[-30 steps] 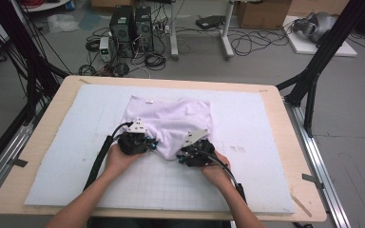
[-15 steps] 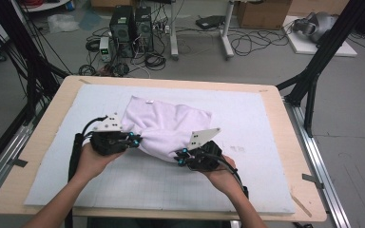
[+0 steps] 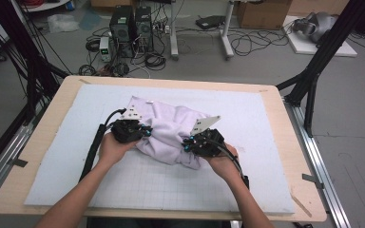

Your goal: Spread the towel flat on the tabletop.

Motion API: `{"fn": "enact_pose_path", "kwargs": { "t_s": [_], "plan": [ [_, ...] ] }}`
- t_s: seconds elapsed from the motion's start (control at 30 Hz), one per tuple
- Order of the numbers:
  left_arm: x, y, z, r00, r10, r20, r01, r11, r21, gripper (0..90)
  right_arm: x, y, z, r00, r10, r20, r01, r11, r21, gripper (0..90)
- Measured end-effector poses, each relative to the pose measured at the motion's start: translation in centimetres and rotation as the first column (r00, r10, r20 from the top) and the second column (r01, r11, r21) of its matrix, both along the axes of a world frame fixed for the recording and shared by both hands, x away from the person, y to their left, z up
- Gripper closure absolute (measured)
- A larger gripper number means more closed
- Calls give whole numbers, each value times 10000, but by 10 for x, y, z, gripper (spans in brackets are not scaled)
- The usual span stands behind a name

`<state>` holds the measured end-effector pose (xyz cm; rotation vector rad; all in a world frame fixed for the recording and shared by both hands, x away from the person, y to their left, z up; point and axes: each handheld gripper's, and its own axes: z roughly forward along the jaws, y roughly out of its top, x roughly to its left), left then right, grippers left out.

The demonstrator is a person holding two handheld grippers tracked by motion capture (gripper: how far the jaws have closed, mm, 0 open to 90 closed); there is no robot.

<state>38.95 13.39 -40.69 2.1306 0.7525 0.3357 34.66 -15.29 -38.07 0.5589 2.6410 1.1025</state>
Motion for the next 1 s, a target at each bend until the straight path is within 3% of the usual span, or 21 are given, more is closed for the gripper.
{"fn": "enact_pose_path", "kwargs": {
  "t_s": [0.07,0.17,0.27,0.4,0.43,0.57,0.7,0.73,0.87,0.93,1.0],
  "plan": [
    [6,0,-8,9993,25,-370,-26,10000,-48,849,11,-7,-6,9988,-388,-292,391,9992,98,819],
    [1,7,-2,9993,39,-368,-38,10000,32,704,19,-21,-12,9956,-666,-663,712,9950,698,802],
    [-13,21,12,10000,24,9,-24,9990,-440,635,13,-28,-10,9959,-738,-526,779,9936,814,766],
    [-36,35,17,9992,-372,128,379,9976,-571,616,-7,-34,-3,9988,-418,-270,447,9921,1169,693],
    [-40,36,16,9989,-459,132,466,9973,-562,617,-11,-33,-2,9989,-323,-343,361,9925,1166,667],
    [-52,28,-4,9963,-835,-187,828,9960,-334,617,-27,-28,-5,9998,122,148,-138,9942,1070,607],
    [-49,8,-23,9981,-417,-457,433,9985,345,492,-26,-18,-23,9999,128,-92,-123,9987,502,573],
    [-48,4,-26,9982,-438,-415,460,9976,527,508,-25,-16,-27,9999,74,-149,-66,9988,487,586],
    [-47,0,-25,9971,-719,-246,731,9958,555,765,-20,-14,-37,9993,-18,-386,30,9994,335,772],
    [-47,5,-20,9969,-760,-194,767,9963,394,792,-20,-18,-33,9997,-50,-243,63,9986,526,815],
    [-48,13,-12,9977,-668,-136,667,9978,-39,802,-19,-25,-27,9994,-268,-219,286,9958,871,833]
  ]
}}
